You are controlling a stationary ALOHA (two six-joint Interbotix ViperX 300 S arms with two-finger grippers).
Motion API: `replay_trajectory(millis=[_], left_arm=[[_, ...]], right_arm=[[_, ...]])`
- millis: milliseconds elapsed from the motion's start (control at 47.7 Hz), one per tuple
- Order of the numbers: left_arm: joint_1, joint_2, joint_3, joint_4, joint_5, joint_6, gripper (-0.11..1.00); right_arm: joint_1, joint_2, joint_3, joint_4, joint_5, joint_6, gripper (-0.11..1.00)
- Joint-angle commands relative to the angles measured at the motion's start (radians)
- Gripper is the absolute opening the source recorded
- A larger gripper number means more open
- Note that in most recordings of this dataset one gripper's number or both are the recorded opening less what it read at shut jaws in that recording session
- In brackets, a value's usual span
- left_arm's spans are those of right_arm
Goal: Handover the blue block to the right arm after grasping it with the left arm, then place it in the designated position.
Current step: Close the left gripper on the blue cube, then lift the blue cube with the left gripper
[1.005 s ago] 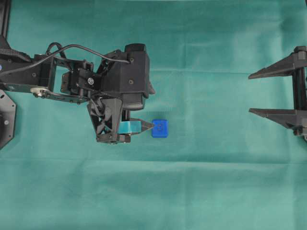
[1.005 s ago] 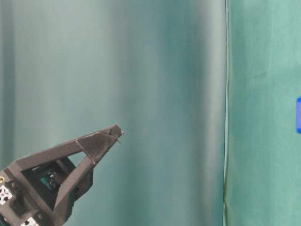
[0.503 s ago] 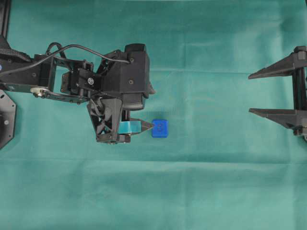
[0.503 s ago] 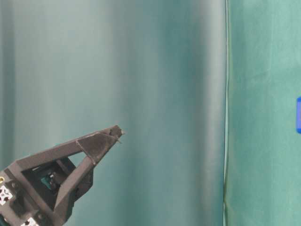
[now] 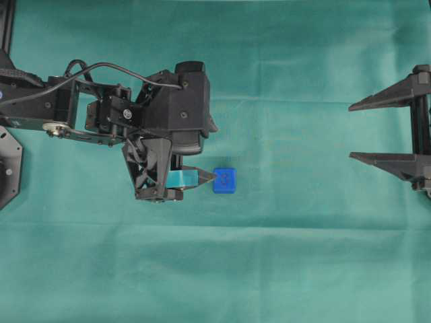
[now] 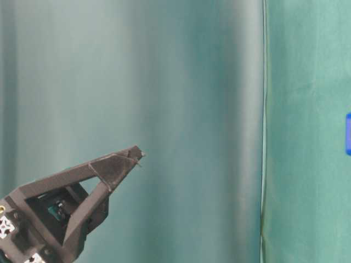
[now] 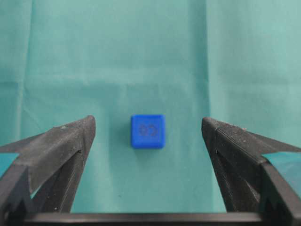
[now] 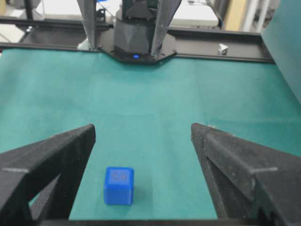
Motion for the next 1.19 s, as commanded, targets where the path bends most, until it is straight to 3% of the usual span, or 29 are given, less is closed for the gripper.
replay_trajectory(millis=[0,503,1173], left_arm=[[-0.003,-0.011,-0.015,0.002,-0.008,0.000,1.00],[-0.003,0.006,0.092,0.000,-0.146,0.000,1.00],[0.002,0.267,0.181,0.002,-0.422,0.002,1.00]], right_arm=[[-0.002,0.006,-0.028,0.003,-0.005,0.002,0.93],[-0.002,0.006,-0.028,0.003,-0.005,0.000,0.93],[-0.002,0.041,-0.023,0.003,-0.005,0.000,0.93]])
